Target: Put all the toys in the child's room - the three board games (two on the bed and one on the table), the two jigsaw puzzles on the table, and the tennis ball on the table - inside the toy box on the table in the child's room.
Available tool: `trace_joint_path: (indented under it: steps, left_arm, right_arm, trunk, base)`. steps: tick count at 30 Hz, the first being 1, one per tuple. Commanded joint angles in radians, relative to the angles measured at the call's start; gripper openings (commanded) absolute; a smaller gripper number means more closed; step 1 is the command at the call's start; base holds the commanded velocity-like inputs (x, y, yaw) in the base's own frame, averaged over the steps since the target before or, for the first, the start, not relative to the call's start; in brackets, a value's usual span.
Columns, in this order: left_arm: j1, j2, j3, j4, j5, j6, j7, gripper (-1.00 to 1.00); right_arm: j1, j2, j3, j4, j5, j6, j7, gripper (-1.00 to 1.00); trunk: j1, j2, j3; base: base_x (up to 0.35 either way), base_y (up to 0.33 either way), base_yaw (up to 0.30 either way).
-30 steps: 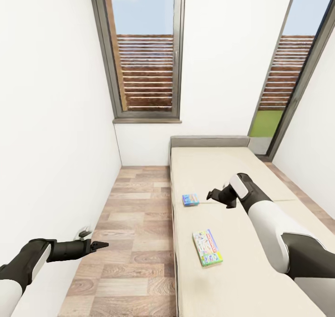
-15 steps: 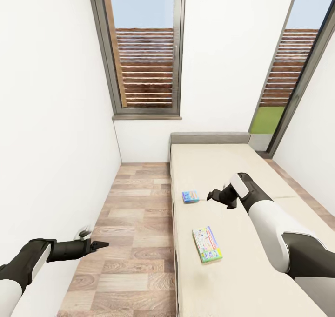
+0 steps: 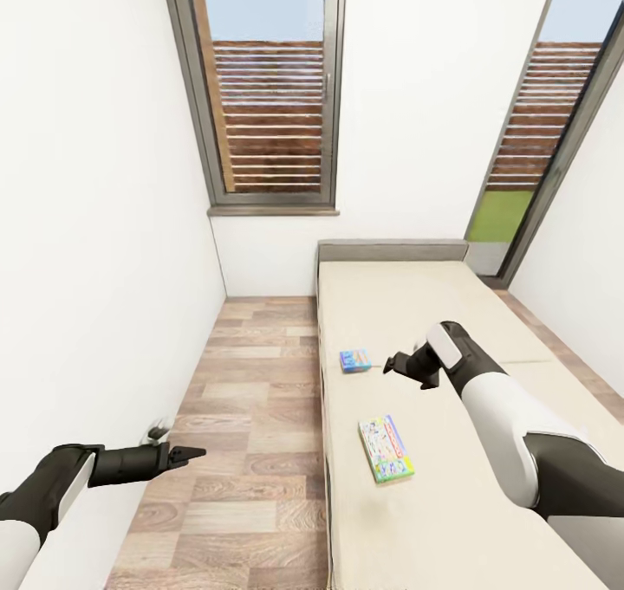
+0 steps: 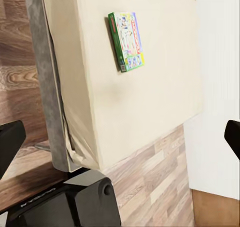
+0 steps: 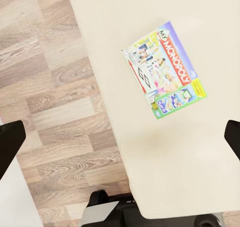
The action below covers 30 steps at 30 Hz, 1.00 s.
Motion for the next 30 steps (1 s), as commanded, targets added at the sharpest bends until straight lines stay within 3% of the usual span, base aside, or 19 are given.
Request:
trace_joint_path:
  steps: [1,12,30]
  left_arm:
    - [-0.001,0.000,0.000,0.000,0.003,0.009,-0.004,1.00]
    - [-0.001,0.001,0.001,0.000,0.003,0.009,-0.016,1.00]
    - [0.001,-0.016,-0.010,0.000,-0.003,0.009,-0.015,1.00]
  right_arm:
    - [-0.001,0.001,0.000,-0.001,-0.011,0.002,-0.010,1.00]
    - [-0.001,0.006,0.044,-0.001,-0.012,-0.002,-0.009,1.00]
    - [-0.001,-0.001,0.066,-0.010,-0.012,0.000,-0.008,1.00]
  trunk:
    - [0.001,-0.002,-0.004]
    - [0.001,-0.002,-0.022]
    - [0.001,-0.002,-0.052]
  base:
    - [0.000,0.000,0.000]
    - [0.000,0.000,0.000]
    - [0.000,0.000,0.000]
